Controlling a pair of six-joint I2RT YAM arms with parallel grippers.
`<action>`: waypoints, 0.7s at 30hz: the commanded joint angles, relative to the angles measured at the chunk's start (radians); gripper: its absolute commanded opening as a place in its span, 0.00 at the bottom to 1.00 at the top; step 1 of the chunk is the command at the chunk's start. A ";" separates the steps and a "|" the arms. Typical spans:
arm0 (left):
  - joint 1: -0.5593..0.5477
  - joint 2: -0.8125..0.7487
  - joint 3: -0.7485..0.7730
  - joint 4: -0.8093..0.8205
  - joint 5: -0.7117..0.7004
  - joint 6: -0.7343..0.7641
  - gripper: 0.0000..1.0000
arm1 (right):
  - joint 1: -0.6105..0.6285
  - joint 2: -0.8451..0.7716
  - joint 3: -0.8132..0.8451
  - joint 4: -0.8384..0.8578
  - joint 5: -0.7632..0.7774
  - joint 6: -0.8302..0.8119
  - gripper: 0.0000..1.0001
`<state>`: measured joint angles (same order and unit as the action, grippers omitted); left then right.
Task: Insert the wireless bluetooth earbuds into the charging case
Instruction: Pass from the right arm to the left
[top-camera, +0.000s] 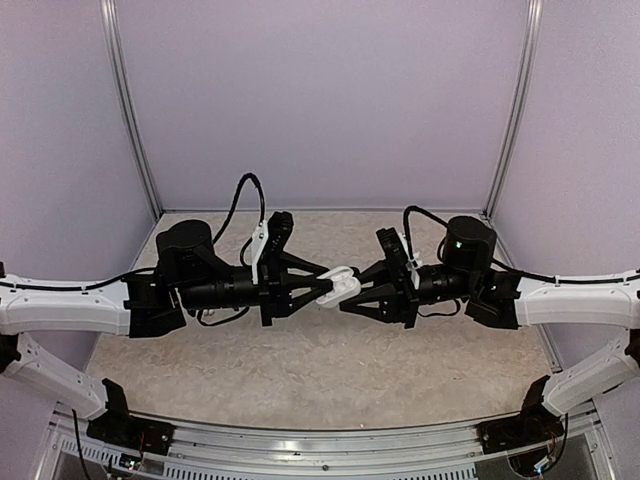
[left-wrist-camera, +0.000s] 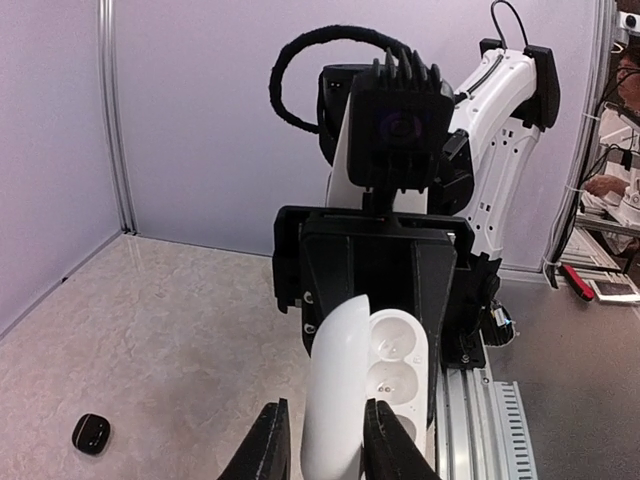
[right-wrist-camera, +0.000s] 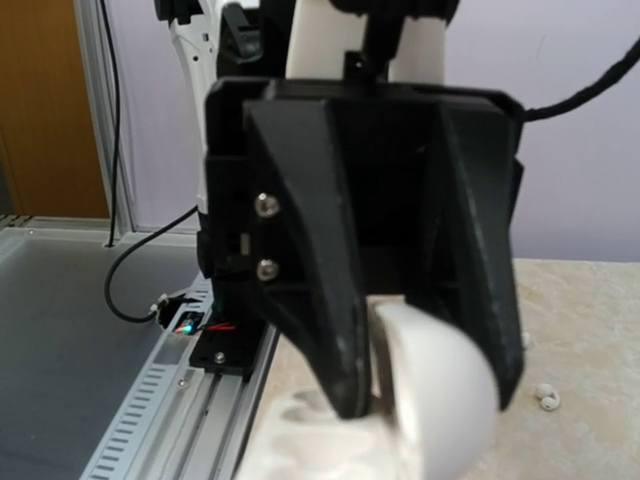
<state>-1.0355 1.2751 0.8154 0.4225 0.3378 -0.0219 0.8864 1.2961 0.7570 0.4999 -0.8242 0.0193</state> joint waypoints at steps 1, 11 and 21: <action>-0.005 0.025 0.043 0.032 0.012 -0.010 0.25 | 0.010 0.009 0.000 0.038 -0.013 -0.002 0.06; -0.008 0.030 0.059 0.000 0.023 0.018 0.11 | 0.010 0.006 -0.004 0.025 -0.009 -0.005 0.13; -0.008 0.024 0.071 -0.042 0.016 0.056 0.07 | 0.009 0.022 0.016 -0.016 -0.026 0.001 0.31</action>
<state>-1.0397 1.2930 0.8505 0.3801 0.3592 0.0132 0.8875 1.3003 0.7547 0.4984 -0.8333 0.0200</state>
